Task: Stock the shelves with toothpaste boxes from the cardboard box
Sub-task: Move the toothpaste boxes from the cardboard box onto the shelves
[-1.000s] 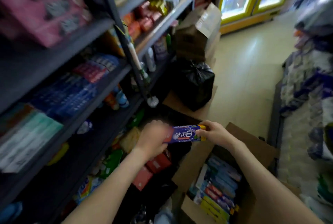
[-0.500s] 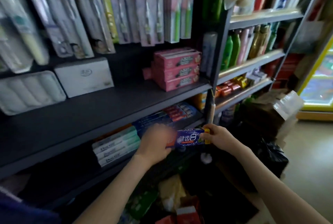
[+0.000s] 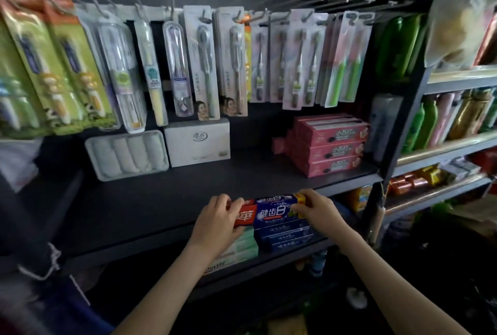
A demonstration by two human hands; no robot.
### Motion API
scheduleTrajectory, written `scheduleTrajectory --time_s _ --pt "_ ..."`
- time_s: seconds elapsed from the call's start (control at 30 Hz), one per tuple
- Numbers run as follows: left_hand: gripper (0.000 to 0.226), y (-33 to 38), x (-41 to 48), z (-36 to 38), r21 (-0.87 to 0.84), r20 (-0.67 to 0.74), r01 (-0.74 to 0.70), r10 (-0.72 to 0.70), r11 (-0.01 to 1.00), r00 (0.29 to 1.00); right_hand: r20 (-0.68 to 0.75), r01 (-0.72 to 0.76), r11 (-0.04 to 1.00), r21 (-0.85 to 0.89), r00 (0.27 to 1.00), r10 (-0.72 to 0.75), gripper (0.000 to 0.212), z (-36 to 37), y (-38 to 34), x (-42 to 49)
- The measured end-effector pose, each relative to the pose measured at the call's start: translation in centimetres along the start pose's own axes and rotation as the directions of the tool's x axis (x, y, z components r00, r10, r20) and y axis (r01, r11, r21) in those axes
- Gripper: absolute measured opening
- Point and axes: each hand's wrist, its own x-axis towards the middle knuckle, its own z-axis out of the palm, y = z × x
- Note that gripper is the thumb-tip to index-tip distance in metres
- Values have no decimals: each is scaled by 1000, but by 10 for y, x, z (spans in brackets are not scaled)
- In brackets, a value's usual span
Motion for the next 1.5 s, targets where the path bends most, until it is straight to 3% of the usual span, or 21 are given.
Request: scheduleTrajectory --time_s 0.07,0.3,0.63,0.8,1.17,1.37,1.5 --pt "61 -9 7 -1 -15 1 35 -35 999 999 -27 25 1000 -12 999 -25 49 6 -9 12" --pt "55 -38 41 9 -49 66 166 -162 985 985 2 172 978 -120 985 -173 45 21 -17 42" --pt "57 -66 113 43 -35 206 275 -262 961 943 23 187 949 -254 982 -187 41 23 8 96" --pt "44 -69 149 61 -104 193 272 -249 957 949 29 182 943 -279 983 -181 38 28 13 123" --pt "46 -70 177 73 -116 190 322 -297 940 936 16 201 947 -250 979 -203 36 25 16 130" --pt "60 -48 161 69 -58 34 297 -295 953 955 -2 205 947 -247 977 -212 37 14 27 107" --pt "50 34 131 74 -190 -15 93 -98 977 995 -57 216 956 -197 971 -231 35 3 50 72"
